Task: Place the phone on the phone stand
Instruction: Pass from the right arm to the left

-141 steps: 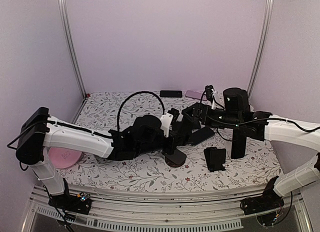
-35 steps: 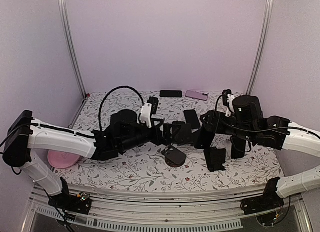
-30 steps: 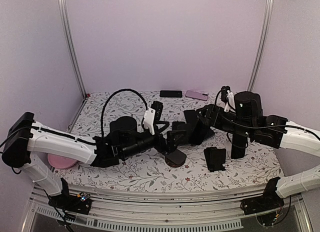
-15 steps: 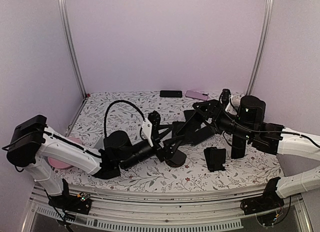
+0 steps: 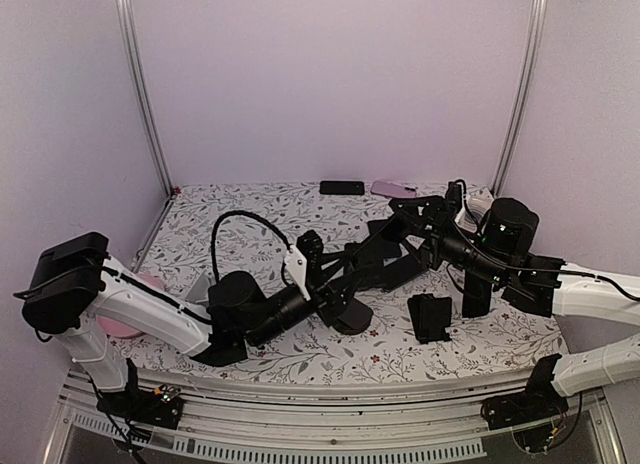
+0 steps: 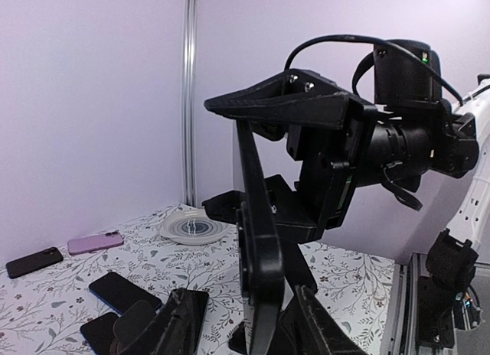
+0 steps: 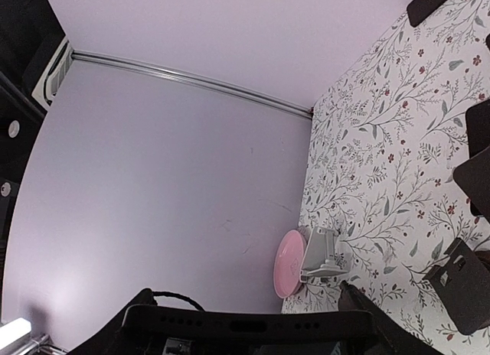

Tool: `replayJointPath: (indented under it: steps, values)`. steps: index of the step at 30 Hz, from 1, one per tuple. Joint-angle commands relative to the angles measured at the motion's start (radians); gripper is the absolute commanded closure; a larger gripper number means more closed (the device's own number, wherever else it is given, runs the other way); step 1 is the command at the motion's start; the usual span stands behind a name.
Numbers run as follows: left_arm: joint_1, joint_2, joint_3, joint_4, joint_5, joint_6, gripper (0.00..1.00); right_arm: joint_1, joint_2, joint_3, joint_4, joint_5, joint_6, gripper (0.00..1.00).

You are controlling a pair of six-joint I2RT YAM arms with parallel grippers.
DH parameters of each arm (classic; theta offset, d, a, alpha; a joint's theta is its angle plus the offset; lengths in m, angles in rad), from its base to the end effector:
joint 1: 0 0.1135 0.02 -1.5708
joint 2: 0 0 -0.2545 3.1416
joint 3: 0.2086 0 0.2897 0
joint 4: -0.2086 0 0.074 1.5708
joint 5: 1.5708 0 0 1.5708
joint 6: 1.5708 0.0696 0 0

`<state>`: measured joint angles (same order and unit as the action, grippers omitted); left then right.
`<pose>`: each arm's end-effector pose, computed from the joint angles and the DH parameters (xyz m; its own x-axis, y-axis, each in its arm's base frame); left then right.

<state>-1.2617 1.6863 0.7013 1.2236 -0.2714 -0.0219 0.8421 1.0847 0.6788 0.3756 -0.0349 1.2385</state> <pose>0.1373 -0.3688 0.1966 0.0535 -0.2369 -0.9700 0.8399 0.5361 -0.0846 0.2171 0.2468 0.2774 -0.7333 0.5971 -0.3251 -0.2317 0.2300 0.9452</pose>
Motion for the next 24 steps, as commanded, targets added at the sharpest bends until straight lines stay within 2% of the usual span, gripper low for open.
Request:
replayJointPath:
  steps: [1, 13, 19, 24]
  values:
    - [-0.011, 0.016, 0.015, 0.031, -0.033, 0.02, 0.58, -0.007, -0.013, -0.005, 0.125, -0.031, 0.035, 0.69]
    - [-0.011, 0.014, 0.057, -0.032, -0.072, 0.019, 0.83, -0.007, 0.01, -0.007, 0.164, -0.071, 0.059, 0.69]
    - [-0.009, 0.013, 0.064, -0.046, -0.105, -0.003, 1.0, -0.007, 0.014, -0.023, 0.185, -0.081, 0.058, 0.69]
    - [-0.01, 0.0, 0.059, -0.063, -0.115, -0.024, 1.0, -0.007, 0.028, -0.024, 0.196, -0.094, 0.06, 0.68]
